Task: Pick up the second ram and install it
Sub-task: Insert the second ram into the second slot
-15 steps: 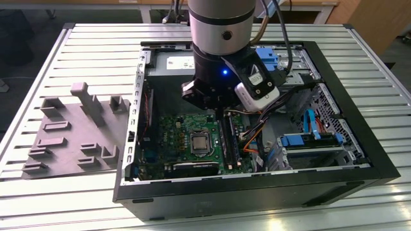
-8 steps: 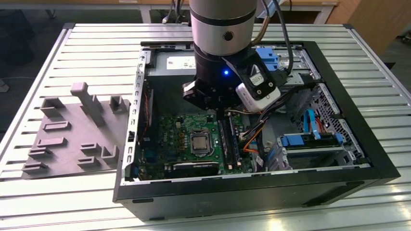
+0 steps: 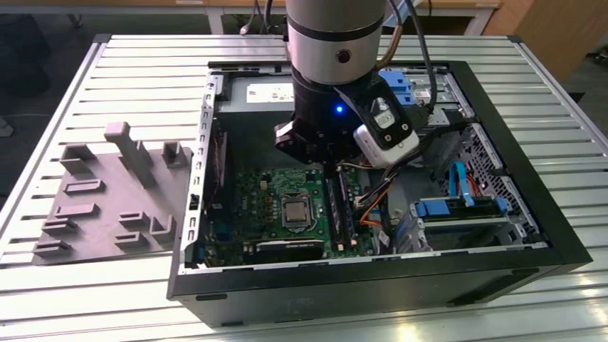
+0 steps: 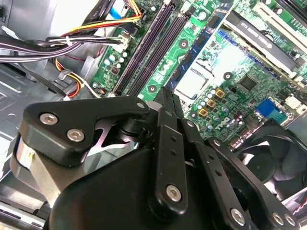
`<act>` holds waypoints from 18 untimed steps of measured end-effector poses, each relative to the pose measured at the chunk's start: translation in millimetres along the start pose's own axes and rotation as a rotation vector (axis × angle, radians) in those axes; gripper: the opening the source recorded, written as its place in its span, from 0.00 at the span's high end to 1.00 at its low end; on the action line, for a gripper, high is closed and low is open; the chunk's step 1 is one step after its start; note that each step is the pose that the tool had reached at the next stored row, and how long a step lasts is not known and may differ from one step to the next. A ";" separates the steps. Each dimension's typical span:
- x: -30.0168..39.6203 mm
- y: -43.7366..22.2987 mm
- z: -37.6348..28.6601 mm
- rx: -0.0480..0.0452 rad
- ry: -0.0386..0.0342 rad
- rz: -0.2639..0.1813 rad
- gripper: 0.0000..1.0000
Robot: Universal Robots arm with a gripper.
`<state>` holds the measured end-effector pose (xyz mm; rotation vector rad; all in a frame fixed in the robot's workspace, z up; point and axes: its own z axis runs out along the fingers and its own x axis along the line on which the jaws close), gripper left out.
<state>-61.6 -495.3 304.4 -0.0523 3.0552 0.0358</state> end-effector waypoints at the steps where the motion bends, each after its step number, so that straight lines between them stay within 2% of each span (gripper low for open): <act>1: 0.0 0.0 0.0 0.0000 0.0000 0.000 0.89; 10: 0.0 0.0 0.5 0.0000 0.0000 0.000 0.89; 11: 0.5 -0.1 5.8 0.0000 0.0000 0.000 0.89; 18: 0.5 -0.1 6.4 -0.0001 0.0000 0.000 0.89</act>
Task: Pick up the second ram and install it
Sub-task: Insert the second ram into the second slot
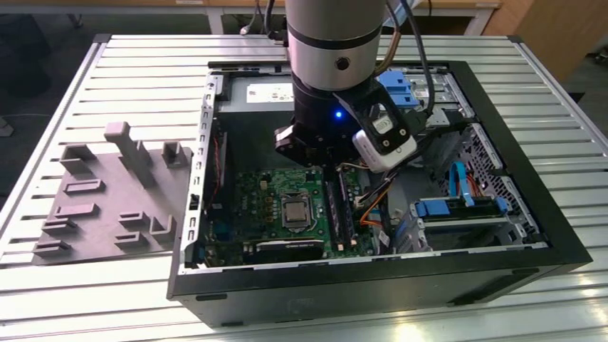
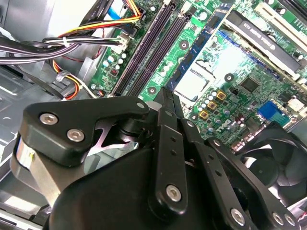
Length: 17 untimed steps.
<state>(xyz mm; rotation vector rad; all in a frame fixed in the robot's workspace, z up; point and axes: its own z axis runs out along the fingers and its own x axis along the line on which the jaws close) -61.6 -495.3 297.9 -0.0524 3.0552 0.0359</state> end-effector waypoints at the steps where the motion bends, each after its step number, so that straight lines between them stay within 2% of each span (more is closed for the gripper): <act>1: 0.0 0.0 0.1 0.0000 0.0000 0.000 0.89; 5: 0.0 0.0 0.4 0.0001 0.0000 0.000 0.89; 6: 0.3 -0.1 4.1 0.0000 0.0000 0.000 0.89; 17: -1.8 -0.2 5.1 -0.0004 0.0000 0.000 0.89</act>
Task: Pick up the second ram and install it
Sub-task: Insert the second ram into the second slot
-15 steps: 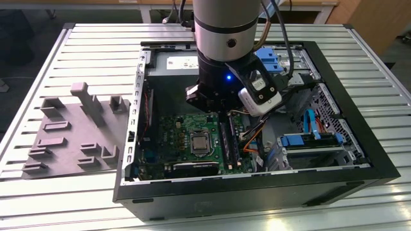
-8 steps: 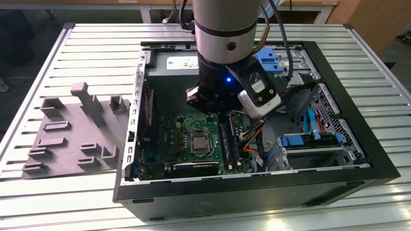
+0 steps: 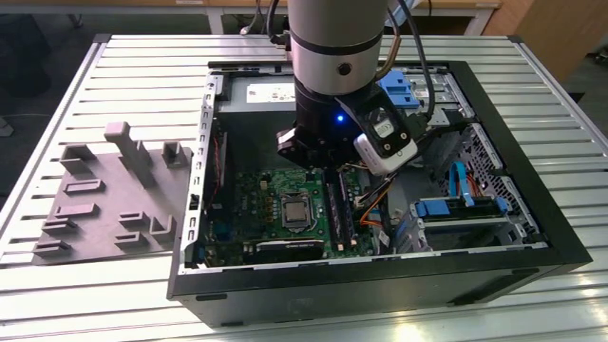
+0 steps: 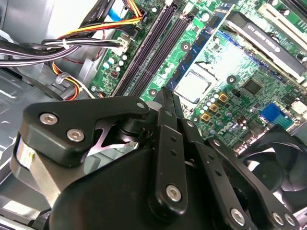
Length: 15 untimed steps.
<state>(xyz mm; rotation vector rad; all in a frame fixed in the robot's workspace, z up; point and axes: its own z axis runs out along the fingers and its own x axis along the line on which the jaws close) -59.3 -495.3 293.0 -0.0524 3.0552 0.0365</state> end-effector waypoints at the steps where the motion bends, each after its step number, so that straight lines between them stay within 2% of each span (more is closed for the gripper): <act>1: 0.0 0.0 0.1 -0.0004 -0.0001 0.000 0.89; 15: 0.2 -0.1 3.3 -0.0017 -0.0001 0.000 0.89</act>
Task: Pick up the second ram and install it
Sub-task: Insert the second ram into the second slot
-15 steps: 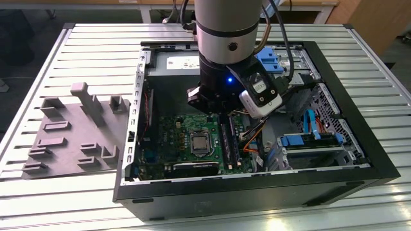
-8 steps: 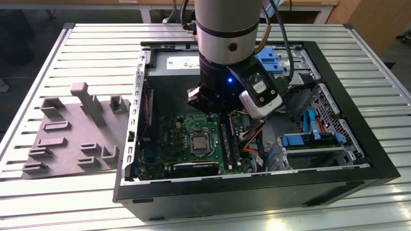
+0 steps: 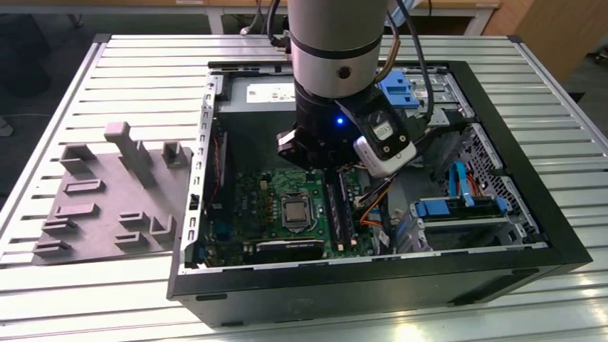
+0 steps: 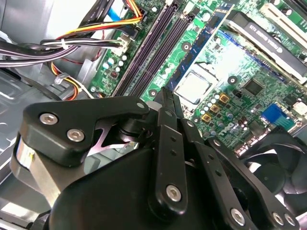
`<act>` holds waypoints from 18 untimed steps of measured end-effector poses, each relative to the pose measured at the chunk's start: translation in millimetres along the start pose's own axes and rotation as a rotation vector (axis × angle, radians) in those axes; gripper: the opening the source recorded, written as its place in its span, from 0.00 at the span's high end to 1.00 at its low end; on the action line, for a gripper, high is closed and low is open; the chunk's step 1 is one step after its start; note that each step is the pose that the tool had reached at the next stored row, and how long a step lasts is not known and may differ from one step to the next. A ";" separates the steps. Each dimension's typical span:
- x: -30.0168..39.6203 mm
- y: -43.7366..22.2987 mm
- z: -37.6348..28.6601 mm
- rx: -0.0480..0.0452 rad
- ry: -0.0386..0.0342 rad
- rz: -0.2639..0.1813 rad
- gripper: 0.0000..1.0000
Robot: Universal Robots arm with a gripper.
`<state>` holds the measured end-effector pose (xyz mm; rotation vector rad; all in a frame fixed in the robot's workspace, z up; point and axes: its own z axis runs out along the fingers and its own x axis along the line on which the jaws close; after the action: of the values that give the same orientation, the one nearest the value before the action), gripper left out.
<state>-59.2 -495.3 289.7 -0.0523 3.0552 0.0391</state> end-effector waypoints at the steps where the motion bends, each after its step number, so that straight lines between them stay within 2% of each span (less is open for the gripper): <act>1: 0.0 0.0 0.2 0.0001 0.0000 0.000 0.89; 18: 0.9 -0.2 10.0 -0.0013 -0.0001 0.000 0.89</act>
<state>-59.2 -495.3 279.7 -0.0523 3.0551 0.0411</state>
